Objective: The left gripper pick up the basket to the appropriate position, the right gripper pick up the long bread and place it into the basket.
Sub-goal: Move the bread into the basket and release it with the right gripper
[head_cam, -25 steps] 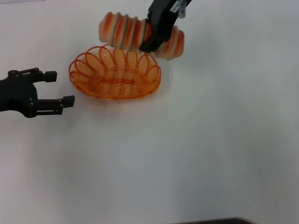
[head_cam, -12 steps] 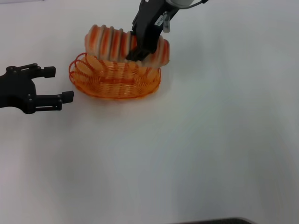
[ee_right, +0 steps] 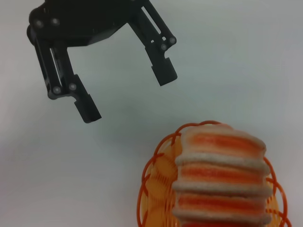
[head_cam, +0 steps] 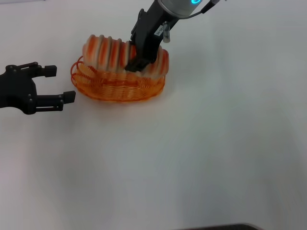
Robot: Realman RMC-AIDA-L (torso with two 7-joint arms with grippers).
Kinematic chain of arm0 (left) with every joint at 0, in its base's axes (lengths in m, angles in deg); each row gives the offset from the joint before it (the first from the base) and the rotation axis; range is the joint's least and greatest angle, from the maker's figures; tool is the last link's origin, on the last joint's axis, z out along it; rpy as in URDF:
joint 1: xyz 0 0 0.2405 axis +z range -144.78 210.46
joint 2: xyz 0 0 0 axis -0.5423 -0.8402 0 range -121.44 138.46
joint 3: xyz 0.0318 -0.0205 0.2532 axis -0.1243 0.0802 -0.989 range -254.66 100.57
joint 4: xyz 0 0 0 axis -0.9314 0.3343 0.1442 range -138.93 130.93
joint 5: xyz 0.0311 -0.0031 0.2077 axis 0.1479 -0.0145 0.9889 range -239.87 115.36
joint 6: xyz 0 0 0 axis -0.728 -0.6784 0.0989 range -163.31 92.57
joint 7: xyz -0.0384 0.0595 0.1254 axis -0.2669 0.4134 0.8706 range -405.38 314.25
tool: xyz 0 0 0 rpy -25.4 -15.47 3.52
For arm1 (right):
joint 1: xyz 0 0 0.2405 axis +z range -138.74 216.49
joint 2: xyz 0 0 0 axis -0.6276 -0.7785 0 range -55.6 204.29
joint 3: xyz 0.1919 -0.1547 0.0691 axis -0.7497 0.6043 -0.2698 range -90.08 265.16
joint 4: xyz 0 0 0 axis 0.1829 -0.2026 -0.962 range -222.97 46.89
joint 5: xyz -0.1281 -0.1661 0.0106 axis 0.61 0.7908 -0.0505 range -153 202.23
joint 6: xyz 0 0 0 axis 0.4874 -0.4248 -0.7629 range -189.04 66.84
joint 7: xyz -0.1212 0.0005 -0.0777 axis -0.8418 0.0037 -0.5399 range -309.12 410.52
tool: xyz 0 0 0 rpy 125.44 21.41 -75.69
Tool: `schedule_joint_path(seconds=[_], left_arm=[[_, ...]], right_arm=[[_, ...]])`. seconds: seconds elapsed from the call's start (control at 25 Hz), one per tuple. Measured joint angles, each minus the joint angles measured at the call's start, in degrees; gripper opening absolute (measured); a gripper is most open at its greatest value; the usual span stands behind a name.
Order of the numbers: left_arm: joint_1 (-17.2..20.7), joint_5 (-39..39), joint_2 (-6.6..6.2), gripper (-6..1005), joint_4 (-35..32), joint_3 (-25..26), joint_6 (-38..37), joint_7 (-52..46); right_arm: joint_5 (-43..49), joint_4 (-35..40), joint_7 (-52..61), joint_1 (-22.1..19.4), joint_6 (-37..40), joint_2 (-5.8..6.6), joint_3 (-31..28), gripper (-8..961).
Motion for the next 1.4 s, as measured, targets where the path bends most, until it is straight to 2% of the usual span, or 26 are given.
schedule_joint_path(seconds=[0.32,0.44,0.64,1.08,1.4], left_arm=[[-0.07,0.0,0.1,883,-0.05,-0.23,0.0,0.0],[-0.09,0.0,0.13,883,-0.04,-0.29,0.0,0.0],[-0.1,0.02,0.21,883,0.1,-0.17,0.07,0.01],[-0.26,0.02,0.17,883,0.07,-0.42,0.06,-0.29],[-0.26,0.11,0.08,883,0.09,-0.38,0.18,-0.33]], right_arm=[[-0.6,-0.29,0.35,-0.51,-1.09,0.0,-0.04,476],[-0.67,-0.27,0.08,-0.71,-1.99,0.0,-0.08,705],[-1.2,-0.3,-0.8,-0.9,-3.54,0.0,-0.05,701],[-3.66,-0.3,-1.34,-0.97,-3.41,0.17,-0.07,760],[-3.68,-0.27,-1.37,-1.33,-4.05,0.18,-0.06,900]])
